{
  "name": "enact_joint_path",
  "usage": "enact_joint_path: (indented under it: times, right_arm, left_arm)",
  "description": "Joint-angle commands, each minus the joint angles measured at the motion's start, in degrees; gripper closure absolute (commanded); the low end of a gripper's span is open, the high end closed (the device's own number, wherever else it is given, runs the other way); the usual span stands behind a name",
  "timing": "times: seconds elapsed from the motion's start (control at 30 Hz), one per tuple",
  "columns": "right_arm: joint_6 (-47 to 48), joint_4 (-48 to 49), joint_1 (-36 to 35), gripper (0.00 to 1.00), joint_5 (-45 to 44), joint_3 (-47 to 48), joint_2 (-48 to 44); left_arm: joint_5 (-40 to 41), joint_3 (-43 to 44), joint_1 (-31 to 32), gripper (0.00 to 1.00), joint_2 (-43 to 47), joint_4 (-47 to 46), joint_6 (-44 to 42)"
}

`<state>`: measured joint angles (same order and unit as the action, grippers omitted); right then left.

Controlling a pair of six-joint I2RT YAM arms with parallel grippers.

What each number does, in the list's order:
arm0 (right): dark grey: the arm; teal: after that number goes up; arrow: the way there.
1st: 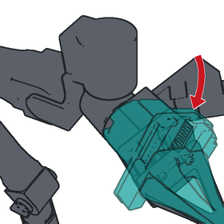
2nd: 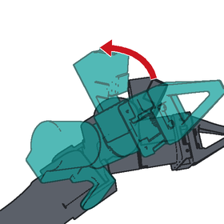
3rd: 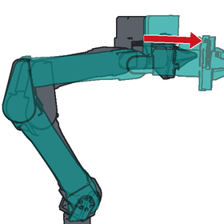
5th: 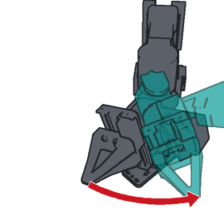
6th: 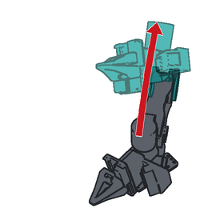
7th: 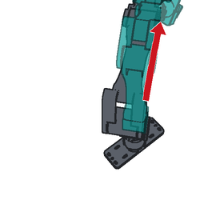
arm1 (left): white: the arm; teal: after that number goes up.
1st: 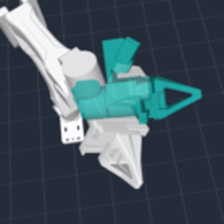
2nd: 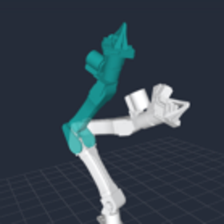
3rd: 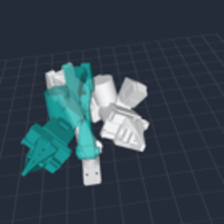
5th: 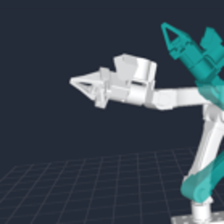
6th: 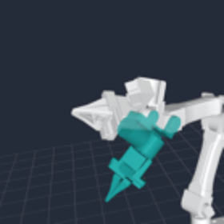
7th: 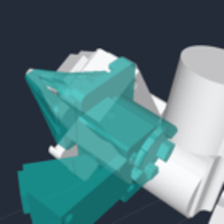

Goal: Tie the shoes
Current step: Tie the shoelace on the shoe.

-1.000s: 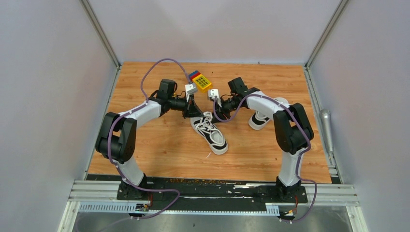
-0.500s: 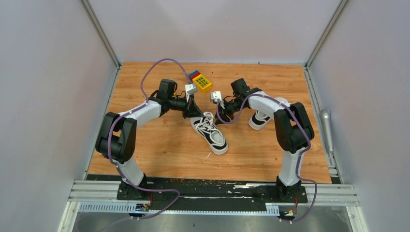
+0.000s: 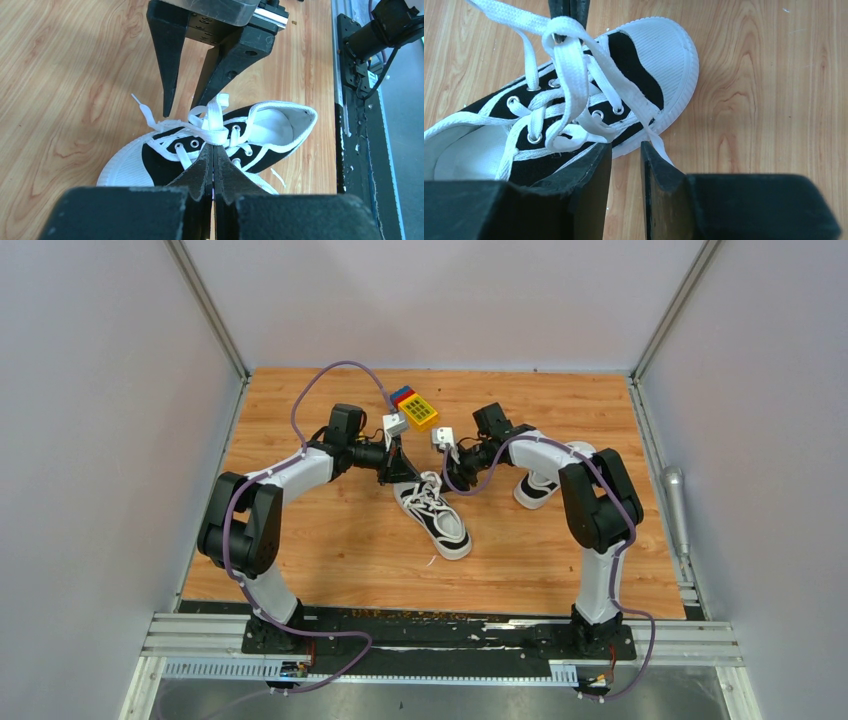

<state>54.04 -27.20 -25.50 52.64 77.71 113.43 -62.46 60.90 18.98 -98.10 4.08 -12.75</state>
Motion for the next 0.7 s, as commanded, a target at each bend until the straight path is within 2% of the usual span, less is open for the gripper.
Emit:
enact_joint_path:
  times: [0.0, 0.17, 0.4, 0.67]
  right_arm:
    - [-0.73, 2.09, -0.35, 0.72, 4.59, -0.24, -1.23]
    - [-1.46, 1.21, -0.56, 0.71, 7.55, -0.39, -1.59]
    - [-0.35, 0.71, -1.42, 0.72, 6.59, -0.53, -1.23]
    - [1.02, 0.44, -1.84, 0.77, 3.39, -2.02, -3.27]
  left_arm:
    - [-0.66, 0.70, -0.32, 1.00, 1.25, -0.53, -0.59]
    - [-0.67, 0.59, -0.34, 1.00, 1.15, -0.67, -0.61]
    - [-0.43, 0.35, -0.35, 1.00, 1.11, -0.91, -0.54]
    - [0.88, 0.16, -0.36, 1.00, 0.98, -1.58, 0.30]
